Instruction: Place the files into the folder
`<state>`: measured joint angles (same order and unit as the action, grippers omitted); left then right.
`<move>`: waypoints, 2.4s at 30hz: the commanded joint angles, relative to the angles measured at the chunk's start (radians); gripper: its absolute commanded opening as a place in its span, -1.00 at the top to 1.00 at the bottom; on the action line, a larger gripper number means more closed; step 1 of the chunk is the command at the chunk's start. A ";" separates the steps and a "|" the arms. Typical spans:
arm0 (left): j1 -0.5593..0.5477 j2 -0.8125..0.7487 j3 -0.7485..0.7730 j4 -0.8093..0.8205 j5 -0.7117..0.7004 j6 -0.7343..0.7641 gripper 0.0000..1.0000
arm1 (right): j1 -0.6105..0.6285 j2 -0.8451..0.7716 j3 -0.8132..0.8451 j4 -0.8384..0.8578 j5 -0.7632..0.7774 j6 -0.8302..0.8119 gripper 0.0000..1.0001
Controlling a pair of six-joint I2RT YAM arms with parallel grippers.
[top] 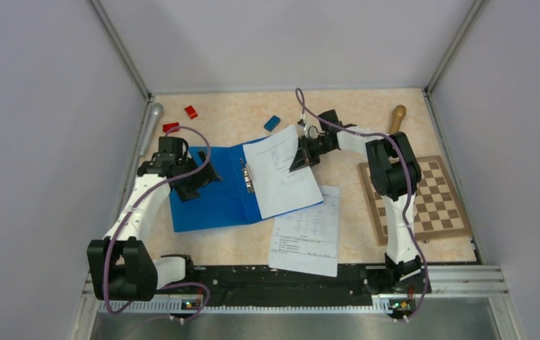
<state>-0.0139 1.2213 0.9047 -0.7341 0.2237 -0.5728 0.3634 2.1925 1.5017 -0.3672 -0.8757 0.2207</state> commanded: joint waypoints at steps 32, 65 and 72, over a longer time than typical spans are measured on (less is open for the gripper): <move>0.002 -0.039 -0.016 0.010 0.002 0.001 -0.98 | 0.051 0.032 0.060 0.049 -0.031 0.004 1.00; 0.002 -0.041 -0.024 0.016 0.004 -0.007 -0.97 | 0.078 0.068 0.147 -0.079 0.029 -0.086 1.00; 0.002 -0.039 -0.019 0.018 0.008 -0.006 -0.98 | 0.077 0.060 0.152 -0.077 0.048 -0.066 0.55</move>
<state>-0.0139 1.2041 0.8806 -0.7345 0.2234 -0.5766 0.4274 2.2589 1.6176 -0.4679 -0.8371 0.1474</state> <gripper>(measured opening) 0.986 0.141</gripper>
